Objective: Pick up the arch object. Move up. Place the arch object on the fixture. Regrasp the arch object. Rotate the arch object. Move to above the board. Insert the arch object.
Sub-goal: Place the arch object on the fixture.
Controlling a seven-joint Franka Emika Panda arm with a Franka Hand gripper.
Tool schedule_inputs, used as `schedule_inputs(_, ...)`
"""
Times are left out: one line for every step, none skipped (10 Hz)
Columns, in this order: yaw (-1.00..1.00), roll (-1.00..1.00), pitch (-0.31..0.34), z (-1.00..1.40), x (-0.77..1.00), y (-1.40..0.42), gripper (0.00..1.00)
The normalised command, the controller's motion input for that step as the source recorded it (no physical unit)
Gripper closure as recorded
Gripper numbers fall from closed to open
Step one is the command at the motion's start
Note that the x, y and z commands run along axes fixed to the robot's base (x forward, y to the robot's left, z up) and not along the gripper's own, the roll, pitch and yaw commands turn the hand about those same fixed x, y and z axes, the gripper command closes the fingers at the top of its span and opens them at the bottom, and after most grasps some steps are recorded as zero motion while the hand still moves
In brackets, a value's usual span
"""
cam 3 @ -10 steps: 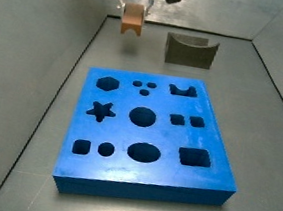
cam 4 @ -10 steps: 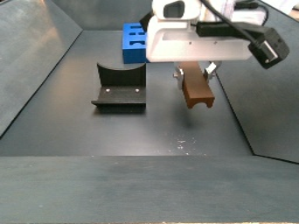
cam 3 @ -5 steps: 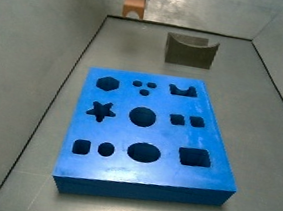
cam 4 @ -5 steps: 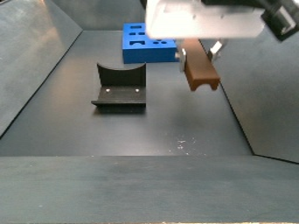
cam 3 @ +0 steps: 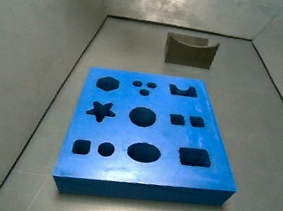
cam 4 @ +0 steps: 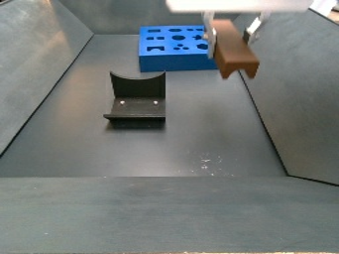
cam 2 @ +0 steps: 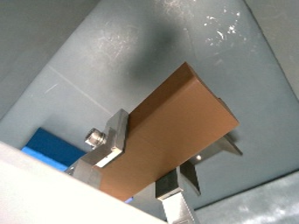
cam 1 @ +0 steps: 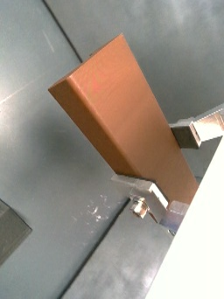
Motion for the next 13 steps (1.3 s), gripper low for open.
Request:
schedule_inputs(0.02, 0.11, 0.086, 0.37, 0.00, 0.01, 1.00)
schedule_inputs(0.02, 0.11, 0.092, 0.23, 0.00, 0.01, 1.00)
schedule_inputs(0.03, 0.06, -0.103, 0.12, 1.00, -0.35, 1.00)
schedule_inputs(0.03, 0.06, -0.106, 0.11, 1.00, -0.35, 1.00)
schedule_inputs(0.03, 0.04, -0.055, 0.09, 1.00, -0.31, 1.00)
schedule_inputs(0.02, 0.03, -0.035, 0.08, 1.00, -0.29, 1.00)
schedule_inputs(0.02, 0.02, -0.009, 0.07, 1.00, -0.28, 1.00)
schedule_inputs(0.02, 0.00, 0.020, 0.07, 1.00, -0.25, 1.00)
schedule_inputs(0.02, -0.01, 0.050, 0.06, 1.00, -0.23, 1.00)
schedule_inputs(0.02, -0.01, 0.063, 0.05, 1.00, -0.21, 1.00)
schedule_inputs(0.03, -0.02, 0.088, 0.05, 1.00, -0.19, 1.00)
schedule_inputs(0.03, -0.02, 0.105, 0.04, 1.00, -0.17, 1.00)
schedule_inputs(0.03, -0.03, 0.120, 0.04, 1.00, -0.16, 1.00)
